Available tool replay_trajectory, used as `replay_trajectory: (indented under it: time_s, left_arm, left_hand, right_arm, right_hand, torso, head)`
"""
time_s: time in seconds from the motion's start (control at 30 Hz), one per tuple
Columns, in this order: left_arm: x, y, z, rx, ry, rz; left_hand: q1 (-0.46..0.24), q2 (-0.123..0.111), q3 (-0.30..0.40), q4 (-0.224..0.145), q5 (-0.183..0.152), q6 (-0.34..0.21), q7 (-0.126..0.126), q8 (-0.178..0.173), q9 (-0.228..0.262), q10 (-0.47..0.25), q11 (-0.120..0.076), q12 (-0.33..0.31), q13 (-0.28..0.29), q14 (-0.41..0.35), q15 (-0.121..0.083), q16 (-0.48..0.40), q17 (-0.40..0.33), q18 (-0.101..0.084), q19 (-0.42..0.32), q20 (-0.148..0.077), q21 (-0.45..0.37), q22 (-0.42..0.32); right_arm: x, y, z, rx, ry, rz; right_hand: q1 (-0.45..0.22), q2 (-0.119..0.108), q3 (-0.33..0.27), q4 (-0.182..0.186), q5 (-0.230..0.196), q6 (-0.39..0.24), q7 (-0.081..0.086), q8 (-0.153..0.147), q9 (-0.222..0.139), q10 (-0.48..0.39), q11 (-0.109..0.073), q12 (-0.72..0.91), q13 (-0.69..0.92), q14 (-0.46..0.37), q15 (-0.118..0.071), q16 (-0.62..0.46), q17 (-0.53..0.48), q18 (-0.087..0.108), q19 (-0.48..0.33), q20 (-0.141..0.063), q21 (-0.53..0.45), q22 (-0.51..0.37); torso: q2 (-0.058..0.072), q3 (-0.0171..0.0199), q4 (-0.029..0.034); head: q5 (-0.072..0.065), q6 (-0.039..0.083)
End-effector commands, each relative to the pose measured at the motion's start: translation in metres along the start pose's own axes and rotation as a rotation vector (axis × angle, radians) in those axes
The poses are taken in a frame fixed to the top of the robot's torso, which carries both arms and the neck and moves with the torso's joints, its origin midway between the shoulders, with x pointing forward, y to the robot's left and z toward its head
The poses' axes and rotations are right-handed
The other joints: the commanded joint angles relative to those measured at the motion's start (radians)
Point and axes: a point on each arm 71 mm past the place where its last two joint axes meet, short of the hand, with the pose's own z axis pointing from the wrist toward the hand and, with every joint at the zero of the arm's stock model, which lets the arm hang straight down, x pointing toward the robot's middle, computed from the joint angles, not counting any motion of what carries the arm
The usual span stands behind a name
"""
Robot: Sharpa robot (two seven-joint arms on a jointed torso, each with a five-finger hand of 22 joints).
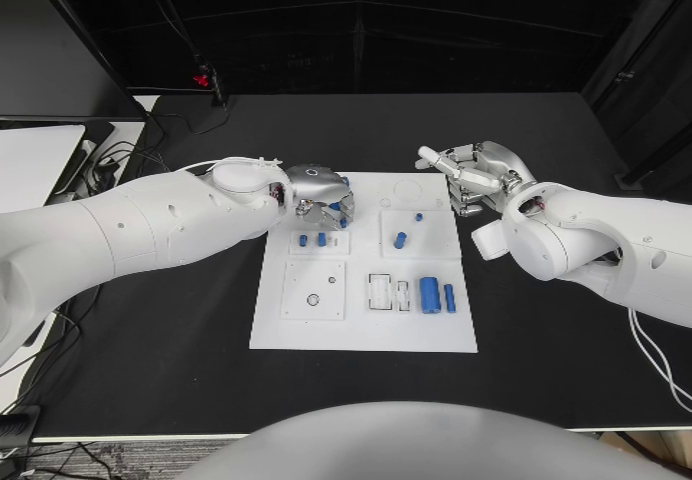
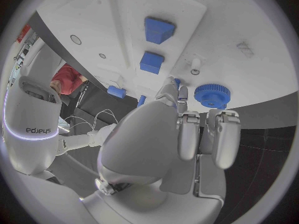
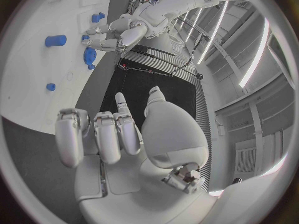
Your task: Assemble the parts on the task board
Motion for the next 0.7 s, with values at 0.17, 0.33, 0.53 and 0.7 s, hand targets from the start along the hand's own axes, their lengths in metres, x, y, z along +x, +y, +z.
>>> replay_trajectory:
  time_s: [0.17, 0.33, 0.53, 0.7]
  left_arm:
    - [0.0016, 0.0006, 0.001, -0.004, 0.015, 0.032]
    - [0.0016, 0.0012, 0.0012, -0.006, 0.012, 0.037]
    - [0.0013, 0.0012, 0.0019, -0.006, 0.008, 0.041]
    - [0.0019, 0.0011, 0.0028, -0.008, 0.018, 0.038]
  left_hand:
    - [0.014, -0.002, 0.015, 0.001, 0.01, 0.011, -0.001, -0.008, -0.003, 0.009, 0.002, -0.008, -0.001, 0.106, -0.008, 0.001, 0.263, -0.006, 0.104, -0.008, 0.003, 0.264]
    - [0.017, -0.003, 0.021, 0.001, 0.015, 0.012, -0.001, -0.01, -0.004, 0.011, 0.002, -0.01, -0.001, 0.106, -0.008, 0.001, 0.263, -0.006, 0.104, -0.008, 0.003, 0.264]
    - [0.018, -0.004, 0.026, 0.002, 0.016, 0.01, 0.001, -0.013, -0.006, 0.01, 0.003, -0.013, -0.001, 0.106, -0.007, 0.001, 0.263, -0.006, 0.104, -0.008, 0.003, 0.264]
    - [0.017, -0.003, 0.029, 0.003, 0.015, 0.012, 0.001, -0.014, -0.006, 0.013, 0.004, -0.014, -0.001, 0.106, -0.006, 0.001, 0.263, -0.006, 0.104, -0.008, 0.003, 0.264]
  right_arm:
    - [0.0013, 0.0011, 0.0006, -0.004, 0.012, 0.001]
    - [0.0015, 0.001, 0.0009, -0.003, 0.012, 0.001]
    - [0.0021, 0.0011, 0.0014, -0.003, 0.014, 0.001]
    - [0.0022, 0.0011, 0.0015, -0.003, 0.015, 0.001]
  right_hand:
    - [0.003, 0.008, -0.005, -0.001, 0.004, -0.005, -0.001, 0.006, -0.001, 0.108, -0.003, 0.003, 0.263, 0.108, -0.001, 0.002, 0.263, 0.004, 0.036, -0.003, -0.005, 0.228]
    - [0.003, 0.008, -0.005, -0.001, 0.004, -0.005, -0.001, 0.006, -0.001, 0.108, -0.003, 0.003, 0.263, 0.108, -0.001, 0.002, 0.263, 0.004, 0.036, -0.003, -0.005, 0.228]
    - [0.003, 0.009, -0.007, -0.001, 0.003, -0.005, -0.001, 0.008, -0.001, 0.108, -0.003, 0.003, 0.263, 0.108, -0.001, 0.002, 0.263, 0.004, 0.036, -0.003, -0.005, 0.228]
    - [0.003, 0.009, -0.007, -0.001, 0.003, -0.005, -0.001, 0.008, -0.001, 0.108, -0.003, 0.003, 0.263, 0.108, -0.001, 0.002, 0.263, 0.004, 0.036, -0.003, -0.005, 0.228]
  torso:
    - [0.0, -0.0002, 0.0001]
    - [0.0, -0.0003, 0.0]
    - [0.0, -0.0001, -0.0001]
    - [0.0, 0.0001, 0.0002]
  head:
    - [0.0, 0.0]
    - [-0.001, 0.0]
    - [0.0, 0.0]
    - [-0.001, 0.0]
